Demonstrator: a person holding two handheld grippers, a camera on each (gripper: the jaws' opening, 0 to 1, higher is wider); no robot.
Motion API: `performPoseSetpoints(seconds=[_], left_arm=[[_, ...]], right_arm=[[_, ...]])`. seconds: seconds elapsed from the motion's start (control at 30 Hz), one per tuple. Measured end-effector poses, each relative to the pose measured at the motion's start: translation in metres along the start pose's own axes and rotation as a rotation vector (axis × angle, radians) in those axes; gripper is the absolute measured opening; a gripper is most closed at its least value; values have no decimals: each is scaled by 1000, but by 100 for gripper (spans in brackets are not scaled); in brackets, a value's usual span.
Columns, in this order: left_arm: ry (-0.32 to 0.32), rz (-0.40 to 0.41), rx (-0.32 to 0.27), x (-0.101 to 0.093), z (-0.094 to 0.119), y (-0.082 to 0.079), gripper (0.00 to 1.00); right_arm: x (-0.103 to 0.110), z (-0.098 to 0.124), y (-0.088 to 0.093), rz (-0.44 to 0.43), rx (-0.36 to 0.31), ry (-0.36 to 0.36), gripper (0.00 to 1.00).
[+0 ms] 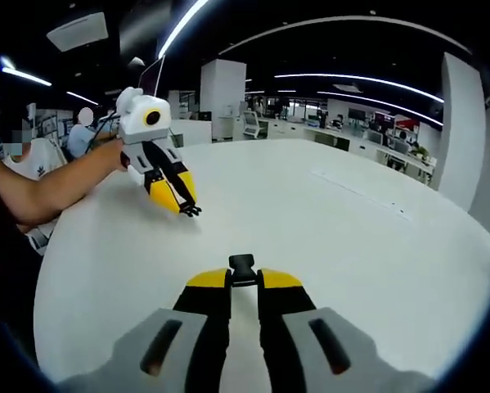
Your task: Snap the two parts of the plastic buckle together until the buckle closes and remains connected.
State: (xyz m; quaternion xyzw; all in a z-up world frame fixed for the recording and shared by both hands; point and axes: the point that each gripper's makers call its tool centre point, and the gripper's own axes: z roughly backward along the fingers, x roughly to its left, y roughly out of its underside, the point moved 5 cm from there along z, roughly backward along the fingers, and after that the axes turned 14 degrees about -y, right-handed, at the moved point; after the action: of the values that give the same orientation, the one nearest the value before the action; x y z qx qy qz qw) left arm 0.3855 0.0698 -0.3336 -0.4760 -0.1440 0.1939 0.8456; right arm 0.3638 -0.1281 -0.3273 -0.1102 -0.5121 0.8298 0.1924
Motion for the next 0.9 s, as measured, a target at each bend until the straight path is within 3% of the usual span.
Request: performPoseSetpoints(seconds=[0.4,0.73,0.9], left_arm=[[39,-24,16,2,-3,6,10],[52,-40,11,-10,-2,8,10],[72,-48,3,-15,-2,8,10]], right_arm=[[4,-3,8,1,22,-29,10],[7,-5,9,16,26,-62,10],[19,-6,11,35,29,-101,10]])
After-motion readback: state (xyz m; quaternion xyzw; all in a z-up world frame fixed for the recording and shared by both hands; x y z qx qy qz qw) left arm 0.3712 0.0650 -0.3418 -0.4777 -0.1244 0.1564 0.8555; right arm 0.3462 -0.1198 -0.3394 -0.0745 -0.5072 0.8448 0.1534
